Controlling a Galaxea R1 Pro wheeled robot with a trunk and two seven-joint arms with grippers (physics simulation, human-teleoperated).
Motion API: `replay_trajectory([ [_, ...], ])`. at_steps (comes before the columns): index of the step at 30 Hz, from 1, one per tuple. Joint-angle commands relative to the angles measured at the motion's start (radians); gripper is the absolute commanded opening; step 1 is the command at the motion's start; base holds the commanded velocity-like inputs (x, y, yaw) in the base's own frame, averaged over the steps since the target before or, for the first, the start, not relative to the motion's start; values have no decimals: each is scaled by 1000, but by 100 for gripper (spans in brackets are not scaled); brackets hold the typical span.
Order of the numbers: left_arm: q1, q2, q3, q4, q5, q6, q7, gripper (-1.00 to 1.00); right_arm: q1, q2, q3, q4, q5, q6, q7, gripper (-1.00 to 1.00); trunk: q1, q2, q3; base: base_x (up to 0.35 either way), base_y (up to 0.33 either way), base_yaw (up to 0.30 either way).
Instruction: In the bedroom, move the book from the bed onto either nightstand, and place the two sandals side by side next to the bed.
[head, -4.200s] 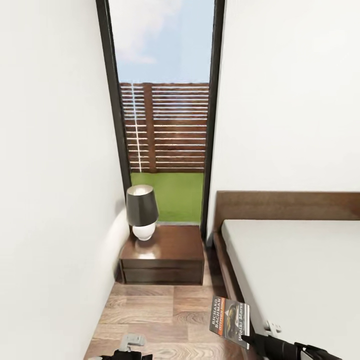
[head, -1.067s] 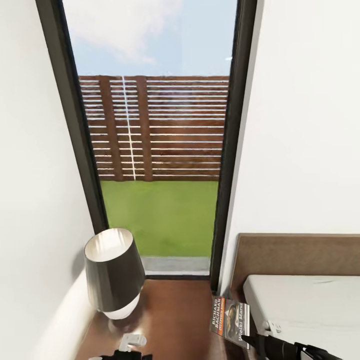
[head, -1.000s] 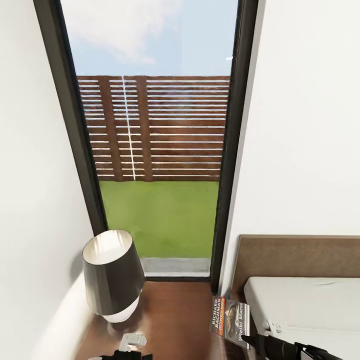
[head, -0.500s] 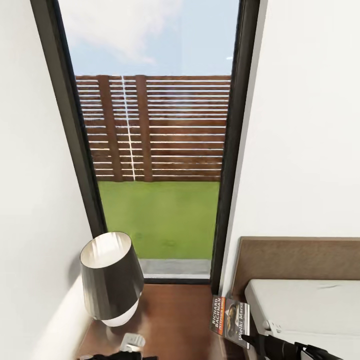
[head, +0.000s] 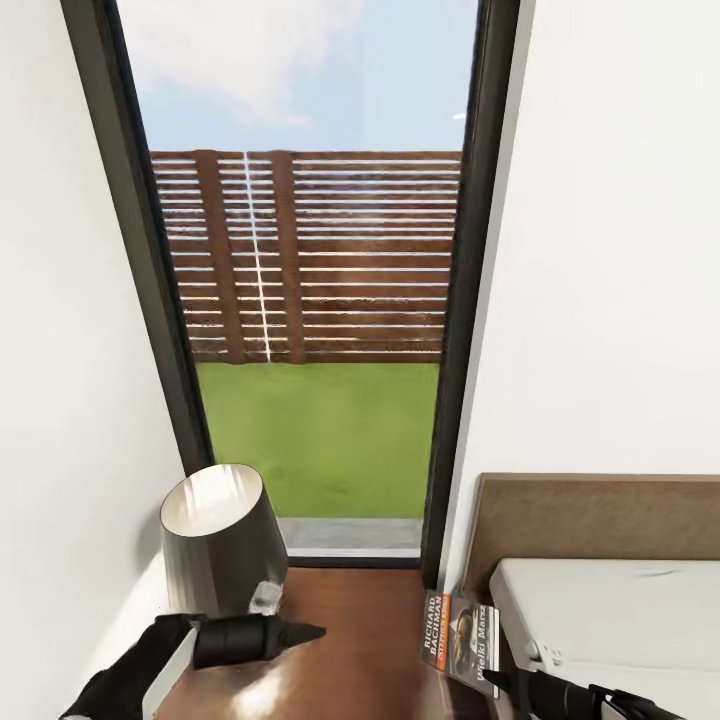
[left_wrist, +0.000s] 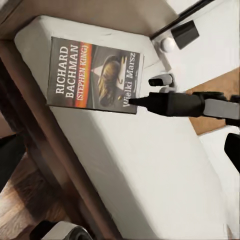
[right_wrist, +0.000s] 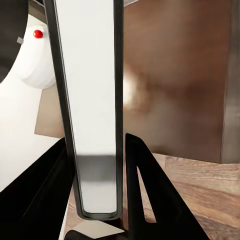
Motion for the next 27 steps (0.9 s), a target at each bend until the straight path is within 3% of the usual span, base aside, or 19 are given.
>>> replay_trajectory([
  [1, -1, 2, -3, -35, 9, 31, -11, 100, -1, 0, -10, 2, 7, 6, 2, -100, 0, -1, -2, 0, 0, 0],
  [5, -1, 0, 0, -96, 11, 64, -130, 100, -1, 2, -9, 2, 7, 6, 2, -100, 0, -1, -2, 0, 0, 0],
  [8, -1, -4, 1, -105, 10, 69, -180, 100, -1, 6, -9, 1, 8, 8, 5, -100, 0, -1, -2, 0, 0, 0],
  [16, -1, -18, -2, -106, 9, 69, -202, 100, -2, 13, -10, -5, 5, 42, 16, -100, 0, -1, -2, 0, 0, 0],
  [18, -1, -23, -2, -106, 9, 69, -202, 100, -3, 27, -11, -14, 5, 124, 16, -100, 0, -1, -2, 0, 0, 0],
  [20, -1, -26, -3, -105, 10, 68, -202, 100, -5, 53, -11, -57, 5, 310, 18, -100, 0, -1, -2, 0, 0, 0],
  [22, -1, -27, -3, -105, 10, 67, -202, 100, -6, 79, -12, -116, 4, 395, 19, -100, 0, -1, -2, 0, 0, 0],
  [27, -1, -28, -4, -104, 12, 65, -202, 100, -7, 180, -13, -288, -20, 598, 18, -100, 0, -1, -2, 0, 0, 0],
])
